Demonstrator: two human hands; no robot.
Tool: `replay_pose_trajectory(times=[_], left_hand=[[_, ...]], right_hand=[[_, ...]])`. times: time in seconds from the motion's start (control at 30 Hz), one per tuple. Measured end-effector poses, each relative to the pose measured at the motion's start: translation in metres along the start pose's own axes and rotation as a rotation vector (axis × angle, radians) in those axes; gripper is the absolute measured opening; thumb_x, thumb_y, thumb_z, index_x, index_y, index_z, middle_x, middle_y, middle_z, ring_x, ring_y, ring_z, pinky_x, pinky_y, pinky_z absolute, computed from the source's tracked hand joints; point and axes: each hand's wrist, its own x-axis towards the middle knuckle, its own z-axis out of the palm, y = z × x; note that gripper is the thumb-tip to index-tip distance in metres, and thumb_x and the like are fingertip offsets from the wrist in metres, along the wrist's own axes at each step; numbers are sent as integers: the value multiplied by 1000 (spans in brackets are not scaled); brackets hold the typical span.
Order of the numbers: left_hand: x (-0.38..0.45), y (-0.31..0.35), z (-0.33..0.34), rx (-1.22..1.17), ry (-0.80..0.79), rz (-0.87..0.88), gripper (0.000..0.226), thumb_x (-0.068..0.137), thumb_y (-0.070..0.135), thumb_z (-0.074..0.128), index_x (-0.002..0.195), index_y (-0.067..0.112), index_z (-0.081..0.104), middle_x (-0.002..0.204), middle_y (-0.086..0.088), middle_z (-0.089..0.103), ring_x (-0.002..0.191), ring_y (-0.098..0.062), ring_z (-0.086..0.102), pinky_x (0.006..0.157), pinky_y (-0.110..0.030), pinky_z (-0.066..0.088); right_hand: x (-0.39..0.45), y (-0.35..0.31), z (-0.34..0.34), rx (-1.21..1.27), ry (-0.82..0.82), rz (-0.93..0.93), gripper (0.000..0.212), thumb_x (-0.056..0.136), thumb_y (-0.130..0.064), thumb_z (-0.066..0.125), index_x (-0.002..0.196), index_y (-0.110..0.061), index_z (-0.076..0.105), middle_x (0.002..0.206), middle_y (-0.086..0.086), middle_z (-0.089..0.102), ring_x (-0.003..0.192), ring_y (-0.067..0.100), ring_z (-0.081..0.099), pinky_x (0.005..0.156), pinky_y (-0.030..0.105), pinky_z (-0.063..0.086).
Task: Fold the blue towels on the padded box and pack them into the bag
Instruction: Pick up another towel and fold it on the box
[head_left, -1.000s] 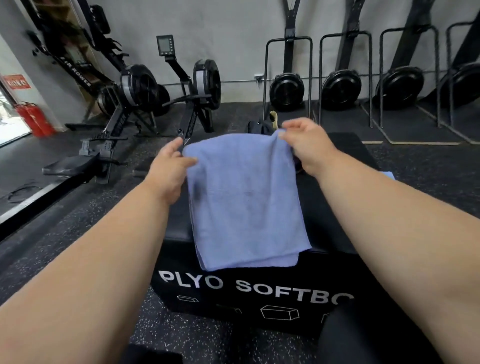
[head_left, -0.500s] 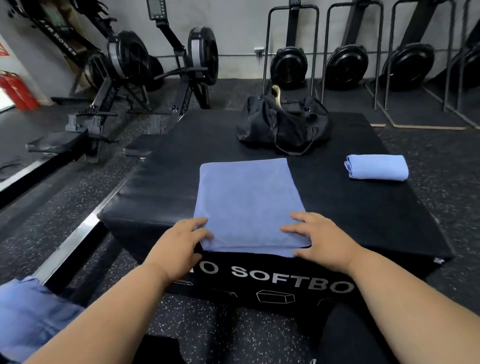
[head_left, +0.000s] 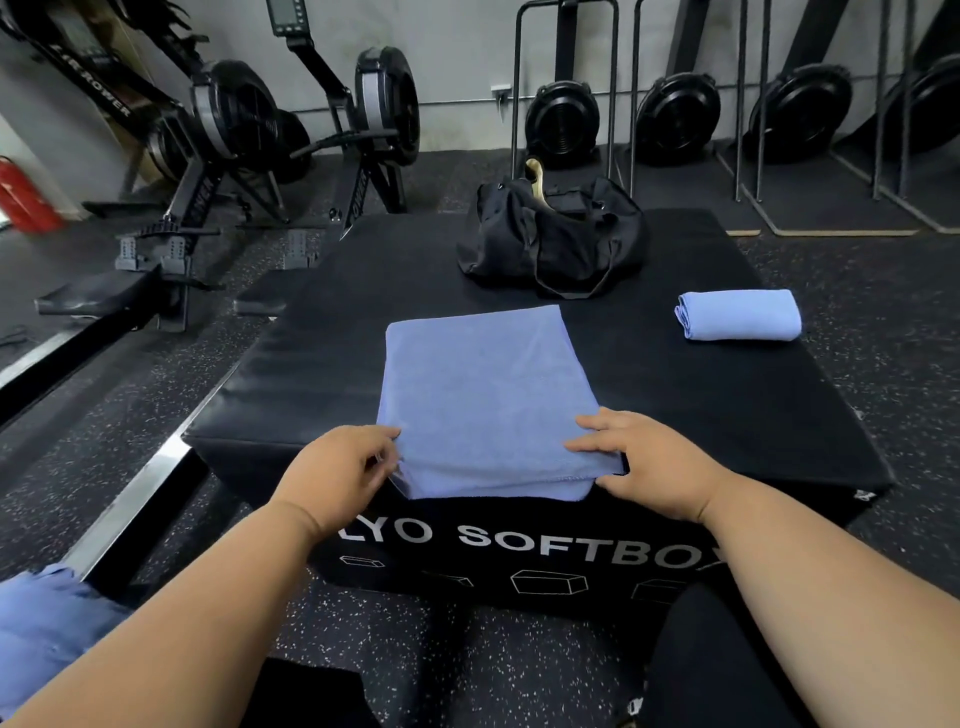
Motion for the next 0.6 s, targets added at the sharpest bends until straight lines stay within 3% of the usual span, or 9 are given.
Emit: replay_pose_trajectory(times=[0.03, 0.1, 0.2, 0.3, 0.43, 0.53, 0.6], left_hand=[[1, -2, -1, -106, -8, -76, 11, 97, 27, 70, 88, 31, 66, 124, 25, 72, 111, -6, 68, 97, -32, 51], [7, -5, -6, -318, -14, -220, 10, 101, 31, 67, 92, 29, 62, 100, 18, 77, 96, -13, 70, 94, -38, 54], [18, -6, -12, -547, 39, -352, 14, 104, 30, 64, 91, 25, 61, 89, 6, 74, 85, -20, 63, 88, -41, 51], [33, -6, -14, -600, 88, -424, 17, 106, 32, 59, 93, 21, 62, 90, 2, 69, 82, -15, 58, 85, -39, 49], [52, -9, -7, -600, 44, -487, 26, 103, 39, 56, 90, 17, 60, 81, 4, 64, 74, -17, 54, 75, -40, 47], [64, -12, -7, -589, -46, -468, 41, 95, 47, 51, 73, 14, 41, 66, 1, 44, 64, -20, 36, 66, -39, 33], [71, -12, -9, -599, -84, -477, 39, 97, 45, 50, 73, 16, 41, 67, 0, 40, 66, -22, 33, 67, -39, 31]], right_hand=[[0, 0, 0, 25, 27, 3, 54, 91, -20, 73, 135, -50, 66, 156, -23, 47, 147, -2, 34, 117, 10, 19], [-1, -3, -3, 149, 133, 46, 35, 92, -23, 76, 117, -47, 76, 139, -24, 63, 130, -13, 49, 107, 3, 27], [3, -8, -12, 430, 275, 149, 12, 95, -23, 75, 93, -33, 80, 95, -18, 77, 89, -6, 67, 86, 17, 48], [13, -11, -19, 656, 410, 214, 12, 100, -25, 69, 89, -24, 73, 73, -5, 68, 66, 7, 54, 67, 27, 46], [32, -10, -15, 628, 446, 282, 12, 101, -31, 65, 93, -26, 71, 85, -1, 71, 76, 11, 59, 74, 31, 48], [45, -10, -12, 589, 453, 337, 11, 101, -31, 64, 96, -26, 72, 93, -5, 72, 86, 13, 65, 74, 27, 49], [53, -10, -12, 570, 486, 375, 12, 100, -34, 63, 95, -27, 72, 94, -8, 71, 88, 13, 65, 72, 28, 48]])
